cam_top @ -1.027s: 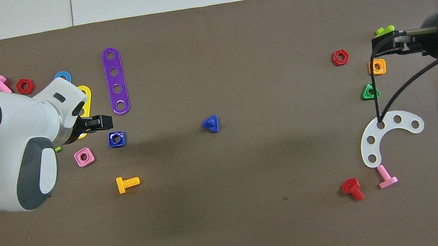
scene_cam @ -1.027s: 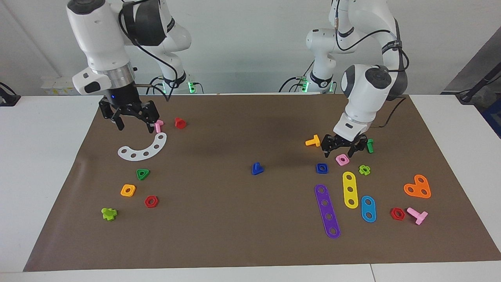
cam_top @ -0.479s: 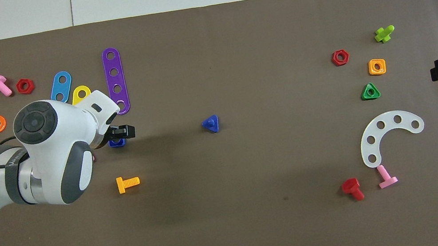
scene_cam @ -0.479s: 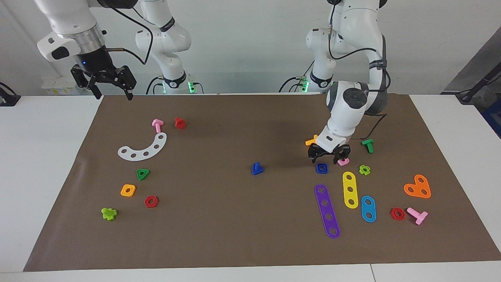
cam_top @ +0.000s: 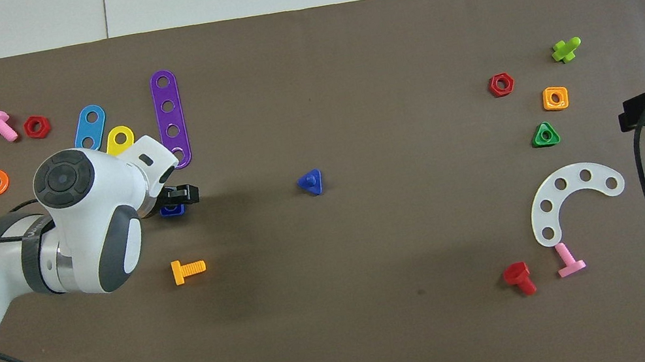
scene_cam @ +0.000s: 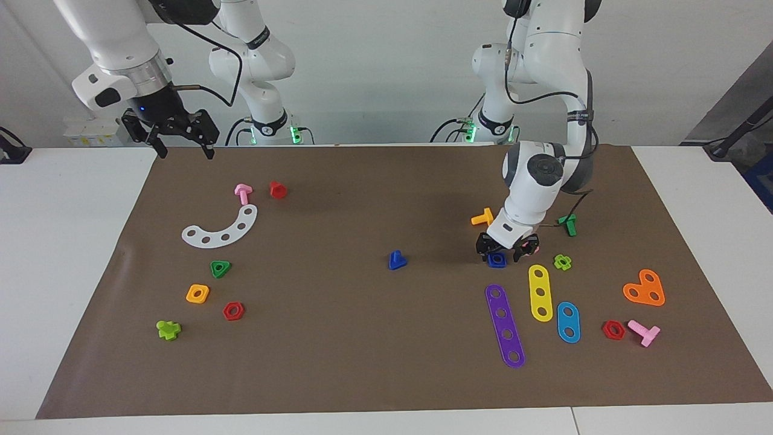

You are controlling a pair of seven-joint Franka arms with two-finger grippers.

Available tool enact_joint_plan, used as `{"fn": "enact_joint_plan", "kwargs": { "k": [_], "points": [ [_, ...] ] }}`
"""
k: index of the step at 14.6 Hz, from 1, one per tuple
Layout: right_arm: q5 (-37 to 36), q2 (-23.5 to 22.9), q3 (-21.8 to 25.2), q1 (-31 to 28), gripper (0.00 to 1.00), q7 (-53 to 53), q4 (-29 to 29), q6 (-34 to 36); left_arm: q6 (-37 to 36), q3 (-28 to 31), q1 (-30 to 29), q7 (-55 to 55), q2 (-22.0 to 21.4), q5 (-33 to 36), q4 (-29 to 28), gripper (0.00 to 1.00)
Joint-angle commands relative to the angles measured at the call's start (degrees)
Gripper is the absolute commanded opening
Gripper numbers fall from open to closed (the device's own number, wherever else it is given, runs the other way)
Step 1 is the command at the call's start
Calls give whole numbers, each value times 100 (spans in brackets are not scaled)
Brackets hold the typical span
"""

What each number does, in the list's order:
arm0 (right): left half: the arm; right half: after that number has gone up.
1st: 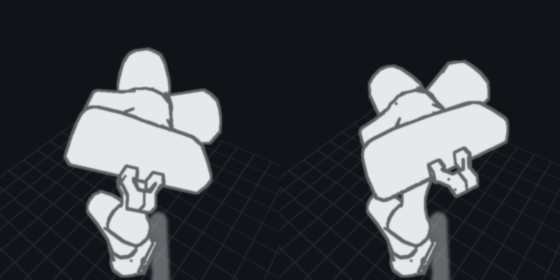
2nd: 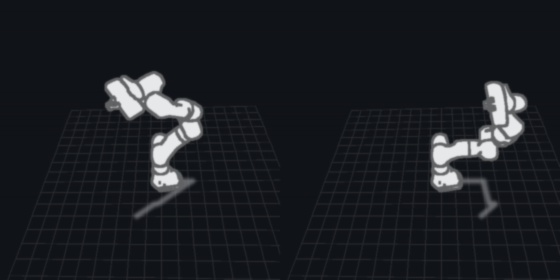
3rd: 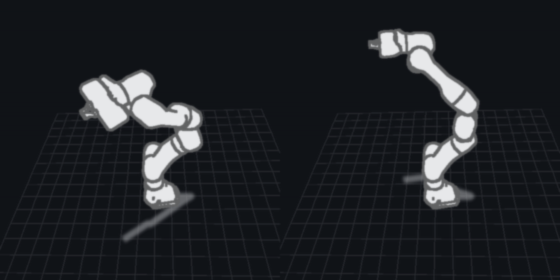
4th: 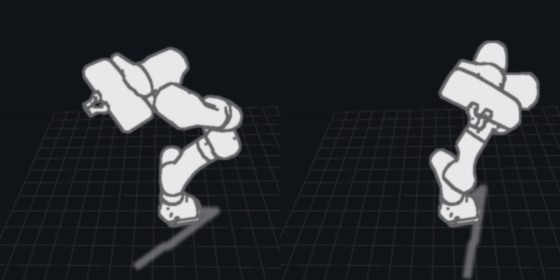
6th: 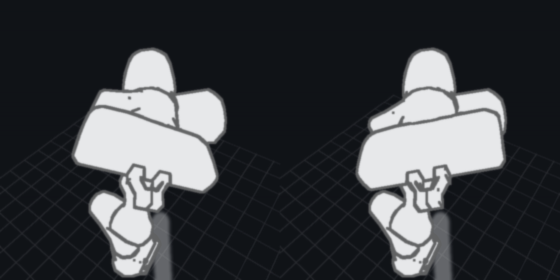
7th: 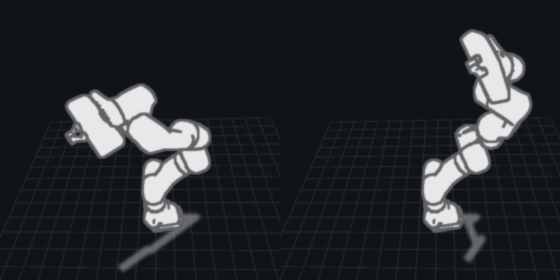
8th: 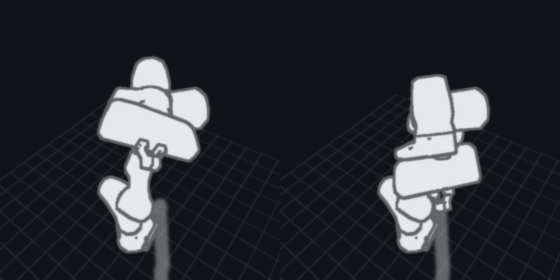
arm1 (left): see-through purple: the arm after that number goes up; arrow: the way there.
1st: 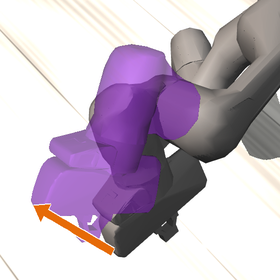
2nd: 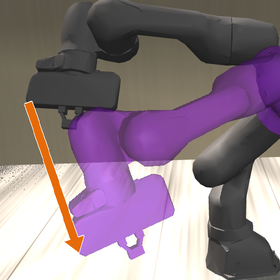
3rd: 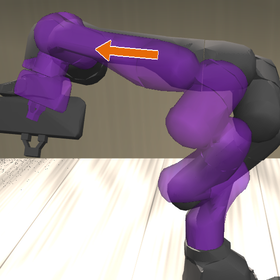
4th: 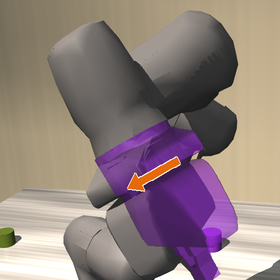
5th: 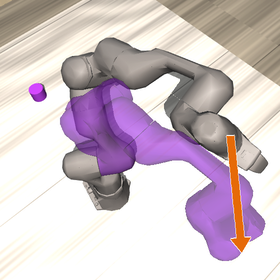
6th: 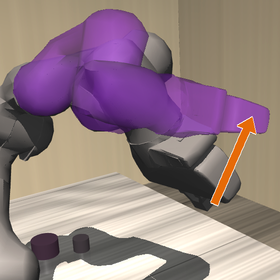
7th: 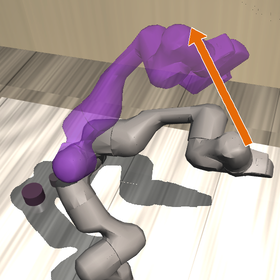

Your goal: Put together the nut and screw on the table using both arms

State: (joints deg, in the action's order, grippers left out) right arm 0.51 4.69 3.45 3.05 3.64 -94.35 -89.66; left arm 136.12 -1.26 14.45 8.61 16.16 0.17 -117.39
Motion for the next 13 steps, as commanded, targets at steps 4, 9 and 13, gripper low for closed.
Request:
{"fn": "enact_joint_plan", "kwargs": {
  "k": [4,9,13],
  "points": [
    [-41,111,-29,-59,100,-38,-83,36,460,11,5,97,45,133,-320,82],
    [-262,-29,-64,-41,100,-249,293,333,372,20,40,158,36,133,-311,77],
    [-244,-30,-64,-50,100,-214,286,379,214,29,75,167,45,133,-215,77]
  ]
}}
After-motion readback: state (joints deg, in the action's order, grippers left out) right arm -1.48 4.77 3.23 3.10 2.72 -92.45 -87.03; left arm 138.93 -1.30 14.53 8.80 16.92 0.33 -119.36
